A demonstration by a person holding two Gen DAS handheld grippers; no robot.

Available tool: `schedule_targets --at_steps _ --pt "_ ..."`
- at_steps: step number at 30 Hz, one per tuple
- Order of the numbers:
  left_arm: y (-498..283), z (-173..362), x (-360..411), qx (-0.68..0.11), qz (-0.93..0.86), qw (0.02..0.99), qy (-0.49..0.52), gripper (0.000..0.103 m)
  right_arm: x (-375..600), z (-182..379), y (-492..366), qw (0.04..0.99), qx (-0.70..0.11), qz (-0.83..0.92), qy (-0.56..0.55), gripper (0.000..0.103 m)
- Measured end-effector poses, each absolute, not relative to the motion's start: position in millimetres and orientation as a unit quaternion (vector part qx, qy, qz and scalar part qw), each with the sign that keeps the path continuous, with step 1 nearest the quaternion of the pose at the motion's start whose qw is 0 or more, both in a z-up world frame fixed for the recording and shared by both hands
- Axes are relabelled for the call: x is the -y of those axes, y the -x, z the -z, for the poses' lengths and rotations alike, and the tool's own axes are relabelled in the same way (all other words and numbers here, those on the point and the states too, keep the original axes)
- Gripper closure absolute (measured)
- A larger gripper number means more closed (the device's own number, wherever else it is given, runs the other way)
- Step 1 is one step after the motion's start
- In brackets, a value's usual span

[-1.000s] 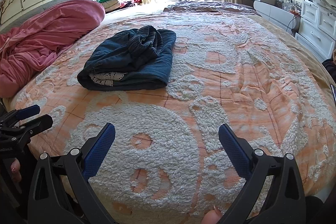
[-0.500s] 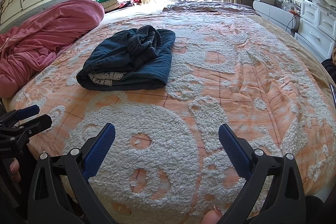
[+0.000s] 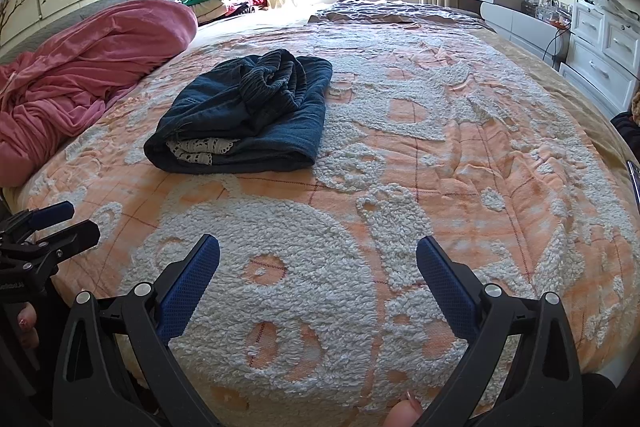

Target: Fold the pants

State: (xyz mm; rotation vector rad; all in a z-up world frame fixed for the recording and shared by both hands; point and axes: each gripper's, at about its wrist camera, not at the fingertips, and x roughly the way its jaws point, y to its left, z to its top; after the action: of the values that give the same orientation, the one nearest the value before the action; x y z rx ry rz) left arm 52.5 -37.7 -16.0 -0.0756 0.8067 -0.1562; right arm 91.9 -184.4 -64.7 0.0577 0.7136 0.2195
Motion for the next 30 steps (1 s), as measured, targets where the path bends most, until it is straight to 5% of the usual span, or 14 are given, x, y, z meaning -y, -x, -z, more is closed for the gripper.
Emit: schedule_targets --at_steps 20,30 --pt "-62.8 14.5 20.4 -0.405 0.089 0.906 0.086 0.010 195.6 65.9 -98.8 0.930 -0.356 -0.086 -0.023 0.005" --pt "-160.6 4.9 -148.0 -0.417 -0.149 0.893 0.085 0.010 360.3 42.1 -165.1 0.926 -0.357 0.086 -0.084 0.005"
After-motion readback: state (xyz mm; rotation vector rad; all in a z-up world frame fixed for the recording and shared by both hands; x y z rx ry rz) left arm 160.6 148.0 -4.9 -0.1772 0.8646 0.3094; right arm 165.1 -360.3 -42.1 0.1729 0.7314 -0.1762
